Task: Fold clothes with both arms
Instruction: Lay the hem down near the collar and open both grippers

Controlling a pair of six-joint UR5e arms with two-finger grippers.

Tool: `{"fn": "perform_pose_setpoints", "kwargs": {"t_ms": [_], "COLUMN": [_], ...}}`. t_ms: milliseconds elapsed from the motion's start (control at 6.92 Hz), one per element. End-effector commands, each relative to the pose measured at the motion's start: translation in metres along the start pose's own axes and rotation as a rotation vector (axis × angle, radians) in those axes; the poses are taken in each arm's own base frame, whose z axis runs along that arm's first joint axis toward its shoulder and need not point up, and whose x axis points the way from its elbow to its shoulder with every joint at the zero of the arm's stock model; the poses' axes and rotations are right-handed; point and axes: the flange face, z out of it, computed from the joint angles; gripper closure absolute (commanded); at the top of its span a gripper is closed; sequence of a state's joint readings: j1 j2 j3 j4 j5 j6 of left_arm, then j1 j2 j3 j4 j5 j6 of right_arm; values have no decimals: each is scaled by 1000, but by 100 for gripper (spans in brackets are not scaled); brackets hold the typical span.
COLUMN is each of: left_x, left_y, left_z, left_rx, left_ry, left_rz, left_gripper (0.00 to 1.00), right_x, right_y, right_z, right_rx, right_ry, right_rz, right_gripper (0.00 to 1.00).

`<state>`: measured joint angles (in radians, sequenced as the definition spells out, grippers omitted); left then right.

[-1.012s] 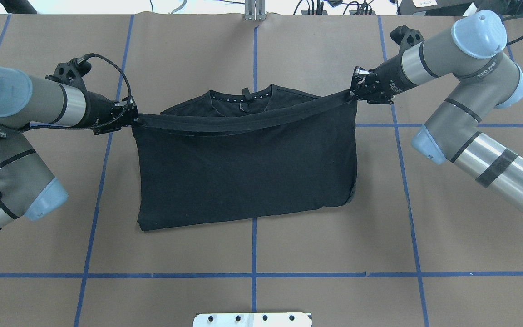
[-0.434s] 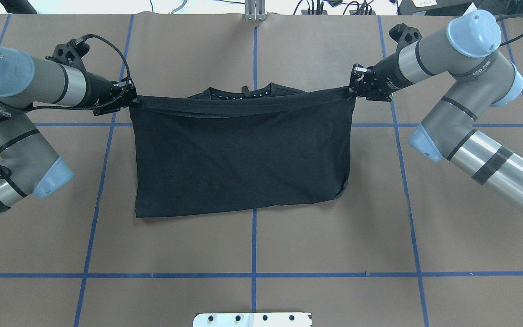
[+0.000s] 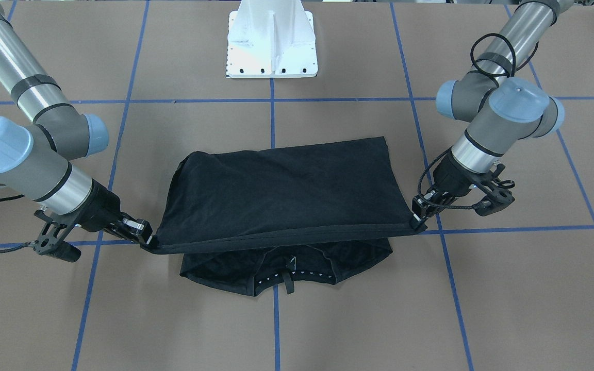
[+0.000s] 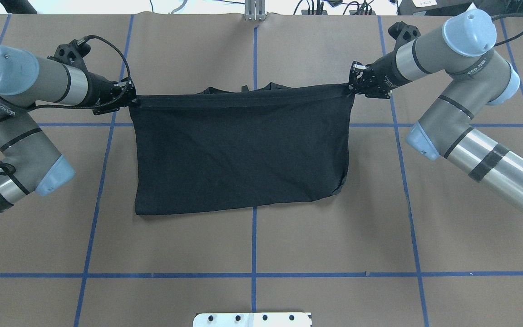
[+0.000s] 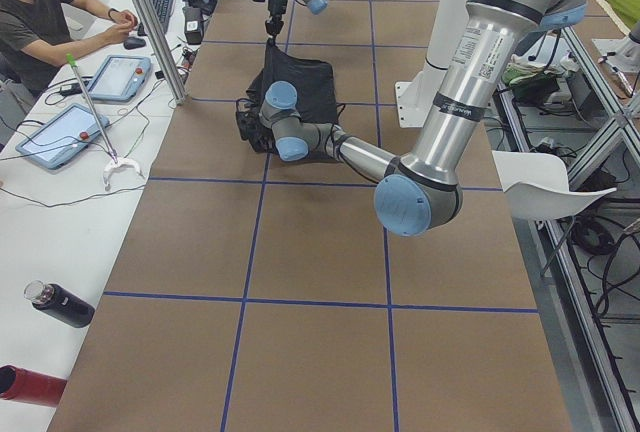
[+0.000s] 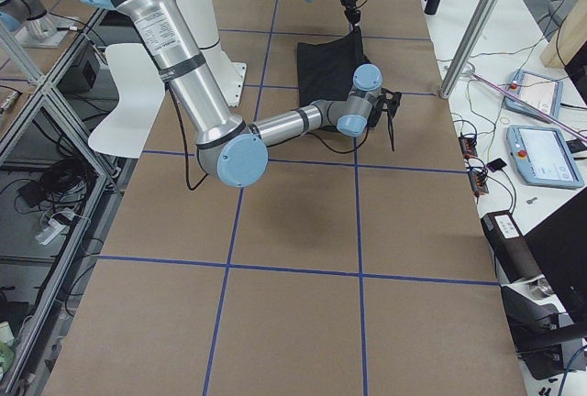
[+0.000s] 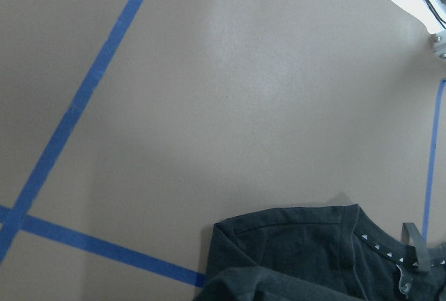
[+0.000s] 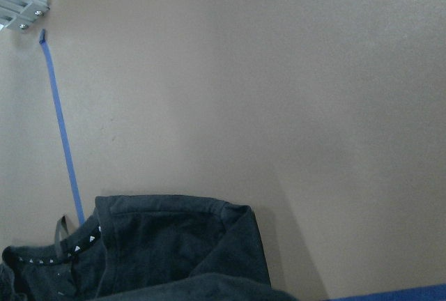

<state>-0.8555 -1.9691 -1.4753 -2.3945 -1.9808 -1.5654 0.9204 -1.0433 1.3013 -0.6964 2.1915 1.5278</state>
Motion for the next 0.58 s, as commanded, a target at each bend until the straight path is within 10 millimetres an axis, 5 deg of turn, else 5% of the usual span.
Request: {"fn": "perform_pose_setpoints", "kwargs": {"t_ms": [0, 434], "left_x": [-3, 6], "left_y": [0, 1], "left_z": [4, 2], "left_rx": [-2, -2], "left_ry": [-8, 5], "left_rz": [-2, 5], "left_gripper": [100, 100], "right_x": [-5, -20], "right_y": [-9, -12], "right_z": [7, 8], "right_rx": [30, 42], "right_ry": [9, -2], "right_rz": [6, 1], "right_gripper": [100, 100]}}
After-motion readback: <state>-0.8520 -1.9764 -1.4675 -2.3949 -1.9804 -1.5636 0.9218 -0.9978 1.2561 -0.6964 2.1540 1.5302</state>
